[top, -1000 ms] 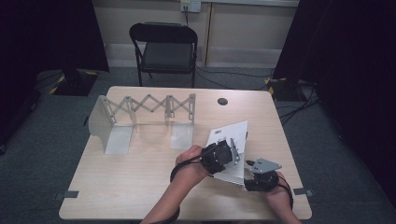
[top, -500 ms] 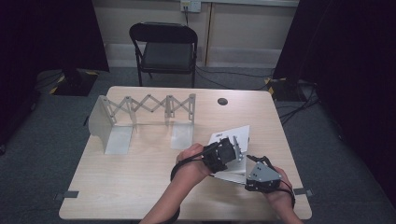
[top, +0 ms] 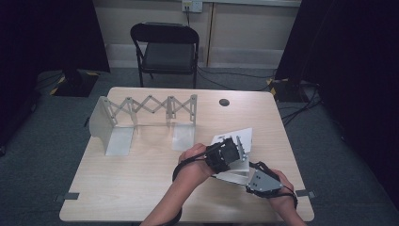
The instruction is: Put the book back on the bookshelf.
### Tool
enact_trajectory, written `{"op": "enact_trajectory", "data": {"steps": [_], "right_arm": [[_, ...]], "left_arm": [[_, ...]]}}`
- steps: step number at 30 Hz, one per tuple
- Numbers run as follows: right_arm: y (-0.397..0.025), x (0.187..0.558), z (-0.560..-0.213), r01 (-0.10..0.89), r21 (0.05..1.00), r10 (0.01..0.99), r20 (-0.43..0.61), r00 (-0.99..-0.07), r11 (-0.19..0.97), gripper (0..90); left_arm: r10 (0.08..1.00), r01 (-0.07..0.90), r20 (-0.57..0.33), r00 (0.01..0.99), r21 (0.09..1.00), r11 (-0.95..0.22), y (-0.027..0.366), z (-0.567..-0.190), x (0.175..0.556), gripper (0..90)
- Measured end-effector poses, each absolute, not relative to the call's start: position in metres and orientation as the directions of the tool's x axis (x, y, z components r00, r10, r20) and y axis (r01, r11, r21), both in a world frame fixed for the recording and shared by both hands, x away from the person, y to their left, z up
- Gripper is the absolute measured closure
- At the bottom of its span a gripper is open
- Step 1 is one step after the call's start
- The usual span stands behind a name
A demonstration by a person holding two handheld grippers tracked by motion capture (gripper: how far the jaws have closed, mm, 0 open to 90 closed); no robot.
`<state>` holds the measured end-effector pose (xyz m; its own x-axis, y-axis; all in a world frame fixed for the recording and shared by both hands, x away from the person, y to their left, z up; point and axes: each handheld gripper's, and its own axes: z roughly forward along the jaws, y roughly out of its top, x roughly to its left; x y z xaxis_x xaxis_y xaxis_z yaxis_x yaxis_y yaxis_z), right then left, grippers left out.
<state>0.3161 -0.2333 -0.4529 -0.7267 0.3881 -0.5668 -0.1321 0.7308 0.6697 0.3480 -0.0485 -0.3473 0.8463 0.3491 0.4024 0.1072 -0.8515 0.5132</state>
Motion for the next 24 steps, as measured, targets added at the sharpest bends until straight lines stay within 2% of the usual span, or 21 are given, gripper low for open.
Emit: {"op": "enact_trajectory", "data": {"steps": [1,3,4,5,8,13,16,19,24], "right_arm": [[-0.23,0.314,-0.451,-0.153,0.642,0.367,-0.599,-0.711,0.751,55.0],[-0.23,0.314,-0.445,-0.15,0.649,0.374,-0.594,-0.712,0.746,57.9],[-0.231,0.314,-0.441,-0.15,0.655,0.375,-0.588,-0.717,0.741,59.0],[-0.232,0.315,-0.438,-0.142,0.664,0.382,-0.577,-0.722,0.734,59.0],[-0.234,0.313,-0.433,-0.148,0.659,0.365,-0.573,-0.733,0.737,59.1],[-0.232,0.313,-0.426,-0.146,0.648,0.344,-0.565,-0.75,0.748,59.3],[-0.234,0.315,-0.422,-0.136,0.653,0.343,-0.55,-0.761,0.745,60.2],[-0.242,0.319,-0.421,-0.11,0.678,0.369,-0.52,-0.77,0.727,61.0],[-0.251,0.327,-0.411,-0.054,0.711,0.404,-0.458,-0.792,0.701,61.4]], "left_arm": [[0.337,0.096,0.399,0.852,0.515,-0.852,-0.047,-0.347,0.349,66.6],[0.327,0.079,0.36,0.874,0.559,-0.826,-0.042,-0.349,0.349,60.0],[0.334,0.067,0.371,0.866,0.577,-0.814,-0.039,-0.351,0.348,50.4],[0.331,0.028,0.391,0.859,0.609,-0.793,-0.034,-0.353,0.347,44.6],[0.366,0.055,0.356,0.86,0.647,-0.76,-0.024,-0.353,0.347,34.9],[0.428,0.102,0.314,0.847,0.696,-0.711,-0.012,-0.351,0.343,30.6],[0.426,0.096,0.309,0.85,0.704,-0.703,-0.005,-0.343,0.342,28.3],[0.461,0.099,0.32,0.828,0.725,-0.682,0.01,-0.335,0.339,27.7],[0.49,0.168,0.248,0.836,0.733,-0.659,0.029,-0.348,0.34,24.3]]}}
